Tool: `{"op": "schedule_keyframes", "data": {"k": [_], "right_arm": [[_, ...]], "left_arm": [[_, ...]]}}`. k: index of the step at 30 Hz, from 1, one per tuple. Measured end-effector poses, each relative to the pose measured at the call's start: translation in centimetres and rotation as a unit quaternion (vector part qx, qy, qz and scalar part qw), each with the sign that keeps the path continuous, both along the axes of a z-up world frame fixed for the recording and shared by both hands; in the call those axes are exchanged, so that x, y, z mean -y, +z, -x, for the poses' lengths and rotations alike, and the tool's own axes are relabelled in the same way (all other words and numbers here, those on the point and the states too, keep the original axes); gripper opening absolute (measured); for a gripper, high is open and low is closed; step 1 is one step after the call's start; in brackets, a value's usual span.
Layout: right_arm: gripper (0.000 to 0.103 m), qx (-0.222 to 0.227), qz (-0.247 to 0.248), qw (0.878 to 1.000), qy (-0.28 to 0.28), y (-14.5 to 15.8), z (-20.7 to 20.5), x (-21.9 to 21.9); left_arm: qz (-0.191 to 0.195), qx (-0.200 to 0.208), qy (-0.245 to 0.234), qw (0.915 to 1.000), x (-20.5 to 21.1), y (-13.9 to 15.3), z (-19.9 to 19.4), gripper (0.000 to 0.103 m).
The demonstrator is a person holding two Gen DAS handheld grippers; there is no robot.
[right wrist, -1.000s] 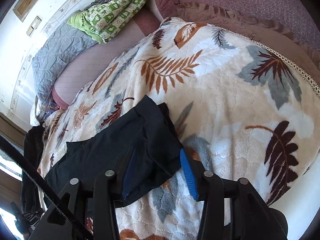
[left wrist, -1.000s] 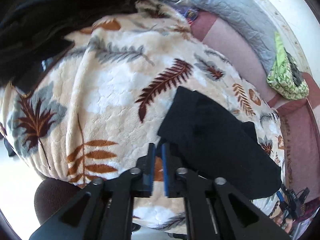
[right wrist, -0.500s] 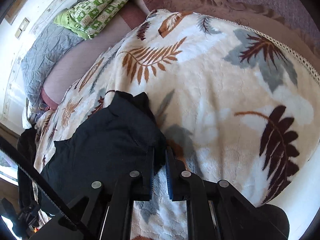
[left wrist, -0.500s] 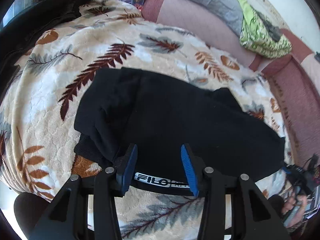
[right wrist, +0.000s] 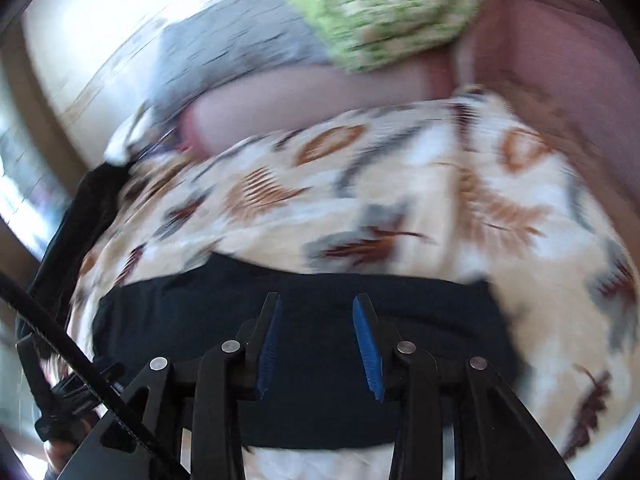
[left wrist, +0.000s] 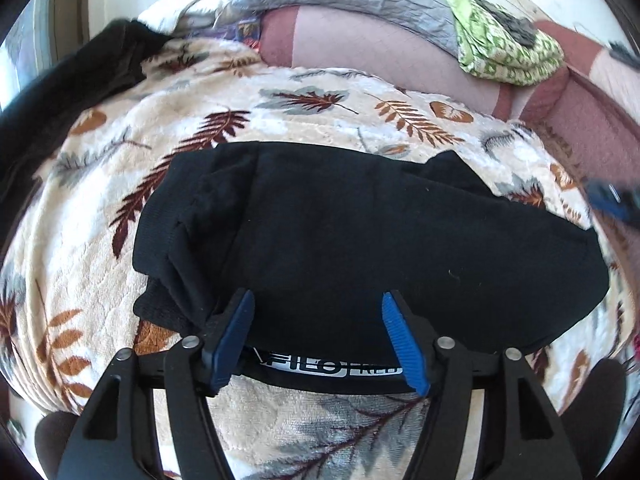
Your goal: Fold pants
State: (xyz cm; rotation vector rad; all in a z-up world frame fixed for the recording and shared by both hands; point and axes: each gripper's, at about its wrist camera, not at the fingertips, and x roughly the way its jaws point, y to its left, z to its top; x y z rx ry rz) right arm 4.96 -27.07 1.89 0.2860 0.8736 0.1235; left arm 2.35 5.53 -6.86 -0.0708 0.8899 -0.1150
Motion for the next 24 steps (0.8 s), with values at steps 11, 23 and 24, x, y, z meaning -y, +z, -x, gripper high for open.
{"op": "schedule_keyframes", "data": {"k": [11, 23, 24], "right_arm": [[0.049, -0.04, 0.123, 0.97, 0.205, -4.9, -13.3, -14.4], [0.003, -0.114, 0.148, 0.964, 0.191, -7.3, -18.5, -15.5], [0.002, -0.121, 0.15, 0.963, 0.186, -7.8, -18.9, -15.5]], "left_arm": [[0.042, 0.012, -0.001, 0.9991, -1.1, -0.1, 0.2, 0.07], [0.042, 0.028, -0.005, 0.9987, -0.9, -0.3, 0.7, 0.07], [0.039, 0.03, -0.006, 0.9988, -0.8, -0.3, 0.8, 0.07]]}}
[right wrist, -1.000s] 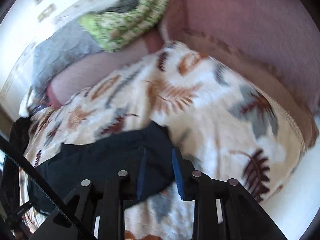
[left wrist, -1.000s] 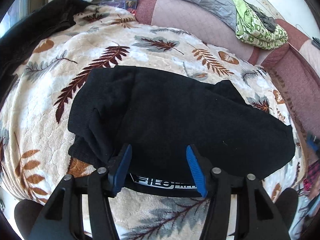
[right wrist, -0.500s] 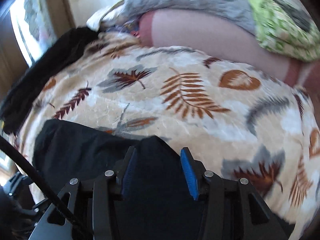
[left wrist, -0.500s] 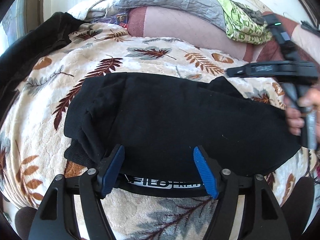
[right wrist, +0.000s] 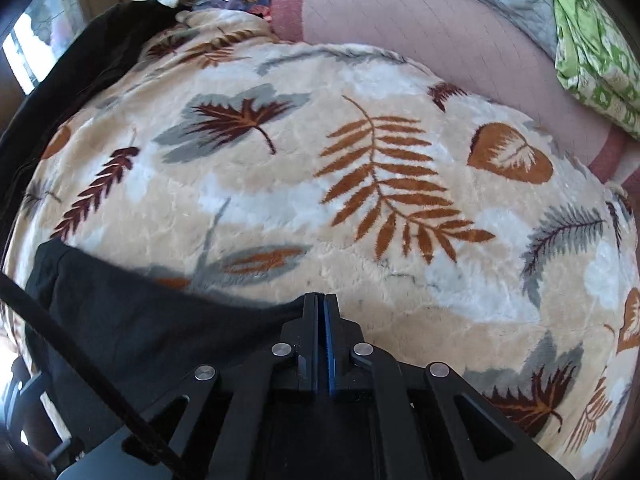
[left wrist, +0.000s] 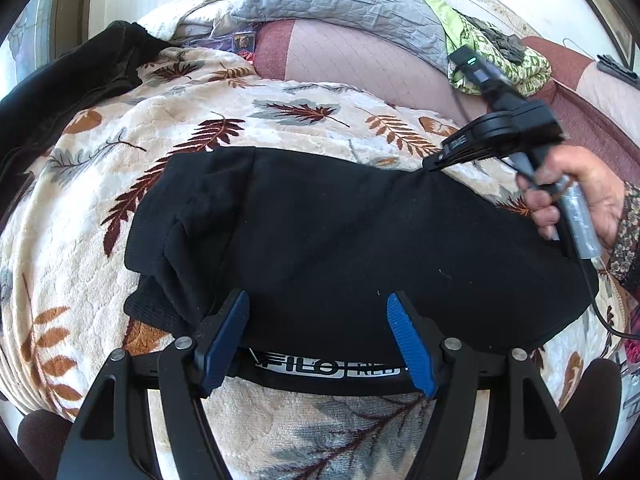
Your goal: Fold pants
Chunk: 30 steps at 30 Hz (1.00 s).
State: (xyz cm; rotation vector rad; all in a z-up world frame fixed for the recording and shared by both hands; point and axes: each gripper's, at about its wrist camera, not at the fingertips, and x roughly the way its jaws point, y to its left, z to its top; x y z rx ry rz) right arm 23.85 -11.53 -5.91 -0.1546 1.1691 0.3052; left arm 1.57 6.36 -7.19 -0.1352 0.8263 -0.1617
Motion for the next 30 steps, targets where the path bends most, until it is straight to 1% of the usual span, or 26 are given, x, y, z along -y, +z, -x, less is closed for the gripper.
{"op": "schedule_keyframes", "data": {"k": [3, 5, 6, 7, 9, 10, 11, 12, 14, 16, 18, 19, 21, 23, 24, 25, 27, 28, 29, 30], "right_arm": [[0.002, -0.002, 0.059, 0.998, -0.025, -1.7, -1.0, -0.1], [0.003, 0.006, 0.066, 0.997, -0.043, -1.6, -1.3, 0.7], [0.004, 0.02, 0.066, 0.996, -0.056, -0.9, -1.1, 1.2], [0.005, 0.041, 0.057, 0.995, -0.068, 0.3, -0.6, 1.8], [0.011, 0.064, 0.025, 0.995, -0.073, 2.4, 0.7, 2.4], [0.013, 0.062, -0.008, 0.996, -0.068, 3.4, 1.6, 2.5], [0.021, 0.056, -0.026, 0.996, -0.063, 3.7, 2.0, 2.5], [0.03, 0.037, -0.065, 0.996, -0.057, 3.9, 2.4, 2.4], [0.035, 0.001, -0.113, 0.992, -0.054, 3.3, 2.7, 1.8], [0.035, -0.028, -0.139, 0.988, -0.063, 1.9, 2.9, 1.1], [0.035, -0.041, -0.143, 0.986, -0.076, 0.4, 3.2, 0.7], [0.035, -0.04, -0.139, 0.986, -0.084, -0.3, 3.3, 1.1], [0.035, -0.035, -0.127, 0.985, -0.108, -1.3, 3.1, 2.6], [0.035, -0.028, -0.145, 0.978, -0.147, -1.6, 2.9, 5.5], [0.04, -0.023, -0.14, 0.975, -0.174, -1.7, 2.9, 7.1], [0.042, -0.012, -0.121, 0.971, -0.208, -1.6, 3.1, 9.1], [0.043, -0.002, -0.106, 0.963, -0.248, -1.5, 3.5, 12.2], [0.043, 0.004, -0.1, 0.956, -0.275, -1.1, 4.2, 14.1], [0.044, 0.013, -0.11, 0.95, -0.291, -0.5, 4.9, 15.5], [0.044, 0.028, -0.141, 0.943, -0.3, 0.7, 6.3, 17.1]], "left_arm": [[0.001, 0.003, -0.003, 1.0, -0.1, 0.0, 0.1, 0.07], [0.005, 0.004, -0.005, 1.0, -0.3, 0.0, 0.1, 0.07], [0.008, 0.005, -0.006, 0.9999, -0.4, 0.0, 0.1, 0.07], [0.01, 0.007, -0.005, 0.9999, -0.4, 0.0, 0.1, 0.07], [0.011, 0.009, -0.003, 0.9999, -0.4, -0.1, 0.2, 0.071], [0.011, 0.01, -0.003, 0.9999, -0.3, -0.1, 0.2, 0.073], [0.009, 0.011, -0.004, 0.9999, -0.2, -0.1, 0.2, 0.075], [0.006, 0.01, -0.004, 0.9999, 0.0, -0.1, 0.2, 0.075], [0.002, 0.007, -0.007, 0.9999, 0.1, 0.2, 0.1, 0.075], [0.02, 0.001, -0.01, 0.9997, -0.6, 0.9, 0.5, 0.075], [0.049, -0.005, -0.012, 0.9987, -1.7, 1.6, 1.1, 0.075], [0.059, -0.007, -0.01, 0.9982, -2.2, 1.9, 1.5, 0.075], [0.07, -0.009, -0.003, 0.9975, -3.4, 2.4, 2.5, 0.075], [0.07, -0.006, 0.008, 0.9975, -4.4, 2.9, 3.4, 0.075], [0.069, -0.005, 0.012, 0.9975, -4.7, 3.1, 3.7, 0.075], [0.068, -0.006, 0.016, 0.9975, -5.0, 3.2, 4.0, 0.075], [0.069, -0.012, 0.023, 0.9973, -5.6, 3.4, 4.3, 0.075], [0.071, -0.017, 0.027, 0.997, -5.8, 3.4, 4.4, 0.075], [0.072, -0.021, 0.029, 0.9968, -5.9, 3.4, 4.4, 0.075], [0.07, -0.023, 0.031, 0.9968, -5.9, 3.5, 4.4, 0.075]]}}
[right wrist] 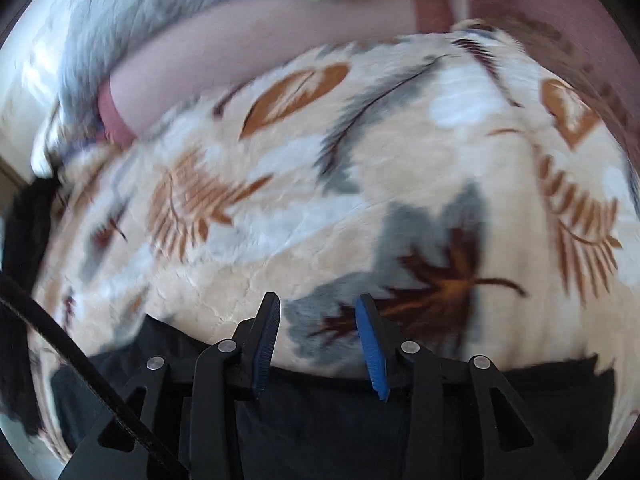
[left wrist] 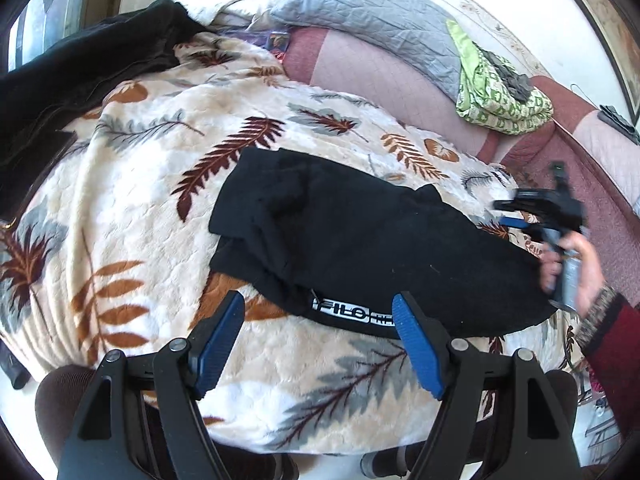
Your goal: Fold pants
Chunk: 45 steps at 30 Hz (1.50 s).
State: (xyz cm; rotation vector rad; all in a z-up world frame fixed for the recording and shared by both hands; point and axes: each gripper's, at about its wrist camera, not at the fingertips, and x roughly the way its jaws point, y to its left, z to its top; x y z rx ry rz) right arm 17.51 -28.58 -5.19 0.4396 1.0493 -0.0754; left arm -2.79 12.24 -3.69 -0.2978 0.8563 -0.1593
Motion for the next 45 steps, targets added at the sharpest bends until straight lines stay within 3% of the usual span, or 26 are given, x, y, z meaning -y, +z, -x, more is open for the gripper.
{"op": "schedule_keyframes", "data": {"k": [4, 7, 10, 11, 12, 13, 14, 15, 17, 19, 21, 25, 31, 36, 42, 45], "right_arm": [[0.048, 0.058, -0.1, 0.993, 0.019, 2.7, 5.3, 1.1], [0.055, 0.056, -0.182, 0.981, 0.044, 1.3, 8.3, -0.1], [0.055, 0.032, -0.164, 0.985, 0.039, -1.7, 10.3, 0.7], [0.049, 0.028, -0.151, 0.988, 0.02, -2.6, 10.9, 2.1], [0.027, 0.039, -0.162, 0.986, 0.006, -3.0, 11.5, 3.6], [0.02, 0.045, -0.178, 0.983, -0.015, -3.4, 12.2, 5.9], [0.005, 0.049, -0.177, 0.982, -0.043, -3.5, 12.7, 7.8], [0.0, 0.063, -0.175, 0.979, -0.08, -3.5, 13.8, 10.5], [0.0, 0.081, -0.172, 0.974, -0.122, -3.0, 15.3, 13.5], [0.006, 0.094, -0.161, 0.97, -0.159, -2.0, 17.2, 15.6], [0.056, 0.108, -0.132, 0.966, -0.192, -0.9, 19.4, 16.6], [0.059, 0.135, -0.169, 0.954, -0.209, -0.4, 23.3, 17.5], [0.059, 0.138, -0.192, 0.954, -0.186, -0.5, 25.5, 15.2], [0.059, 0.126, -0.164, 0.967, -0.151, -0.9, 26.1, 12.2], [0.059, 0.117, -0.139, 0.972, -0.15, -2.1, 26.0, 11.5], [0.059, 0.122, -0.132, 0.973, -0.147, -2.3, 26.0, 11.2]], "left_arm": [[-0.011, -0.005, 0.0, 0.9999, 1.0, 0.3, -0.4, 0.075], [-0.011, -0.015, -0.016, 0.9997, 2.7, 0.8, -0.7, 0.075], [-0.016, -0.018, -0.039, 0.9989, 4.4, 1.7, -0.5, 0.075], [-0.026, -0.016, -0.048, 0.9984, 5.1, 2.1, -0.3, 0.075], [-0.034, -0.015, -0.052, 0.998, 5.5, 2.3, -0.2, 0.075], [-0.045, -0.014, -0.056, 0.9973, 5.9, 2.5, -0.1, 0.076], [-0.052, -0.015, -0.058, 0.9969, 6.3, 2.6, -0.2, 0.076], [-0.058, -0.017, -0.061, 0.9963, 6.7, 2.7, -0.5, 0.076], [-0.062, -0.027, -0.07, 0.9953, 7.7, 2.8, -1.3, 0.076], [-0.058, -0.036, -0.085, 0.994, 9.1, 3.0, -2.5, 0.076], [-0.055, -0.038, -0.106, 0.9921, 11.1, 3.4, -3.6, 0.076], [-0.076, -0.032, -0.159, 0.9838, 16.4, 4.0, -6.0, 0.076], [-0.091, -0.029, -0.256, 0.9619, 26.2, 5.0, -10.2, 0.076], [-0.105, -0.036, -0.322, 0.9404, 34.2, 5.0, -13.2, 0.076], [-0.134, -0.072, -0.403, 0.9026, 43.1, 2.7, -16.6, 0.076], [-0.129, -0.103, -0.421, 0.8921, 46.0, 0.9, -17.9, 0.076]]}}
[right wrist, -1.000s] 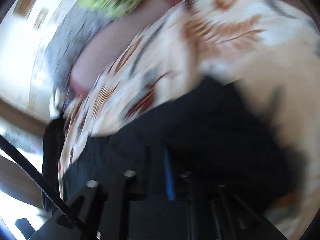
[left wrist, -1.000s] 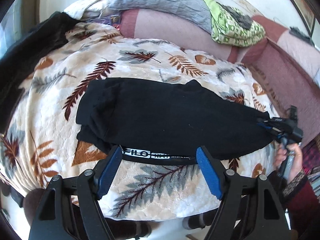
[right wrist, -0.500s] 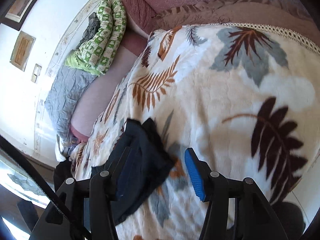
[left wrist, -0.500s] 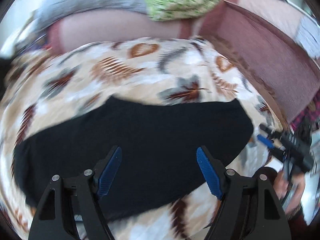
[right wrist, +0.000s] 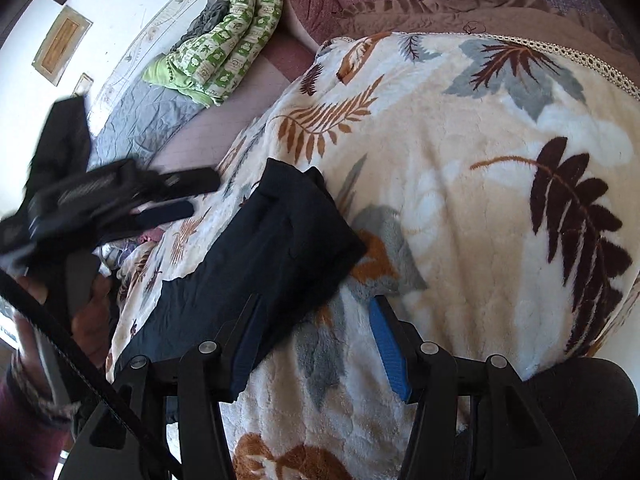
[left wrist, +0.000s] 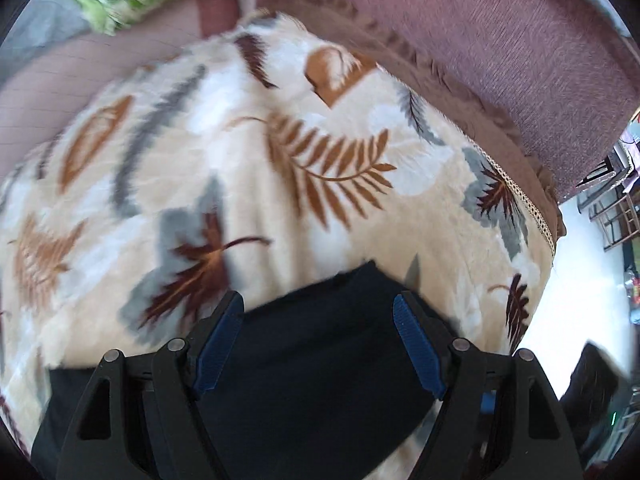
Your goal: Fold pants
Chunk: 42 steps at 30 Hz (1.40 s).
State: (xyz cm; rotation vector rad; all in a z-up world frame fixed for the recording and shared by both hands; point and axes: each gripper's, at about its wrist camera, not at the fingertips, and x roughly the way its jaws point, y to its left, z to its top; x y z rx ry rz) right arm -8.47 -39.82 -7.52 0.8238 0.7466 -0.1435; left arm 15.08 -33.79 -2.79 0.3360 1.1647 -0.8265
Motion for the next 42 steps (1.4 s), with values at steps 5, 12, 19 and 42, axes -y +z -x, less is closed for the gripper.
{"op": "schedule_keyframes", "data": {"k": [5, 12, 19, 42], "right_arm": [[0.061, 0.013, -0.007, 1.0, 0.014, -0.2, -0.8, 0.3], [0.061, 0.03, -0.011, 0.999, 0.034, -0.6, -3.9, 0.7], [0.022, 0.012, 0.01, 1.0, 0.026, -0.3, -5.7, 0.6], [0.017, 0.028, 0.156, 0.937, 0.31, 4.6, -13.9, -19.3]], "left_arm": [[-0.007, -0.039, -0.034, 0.9986, 3.9, -2.6, -1.1, 0.076], [-0.055, -0.054, -0.12, 0.9898, 7.7, -5.2, 0.0, 0.076], [-0.021, -0.042, -0.131, 0.9902, 5.4, -3.3, 0.3, 0.008], [0.135, -0.064, 0.186, 0.9713, -25.1, -1.7, -3.8, 0.009]]}}
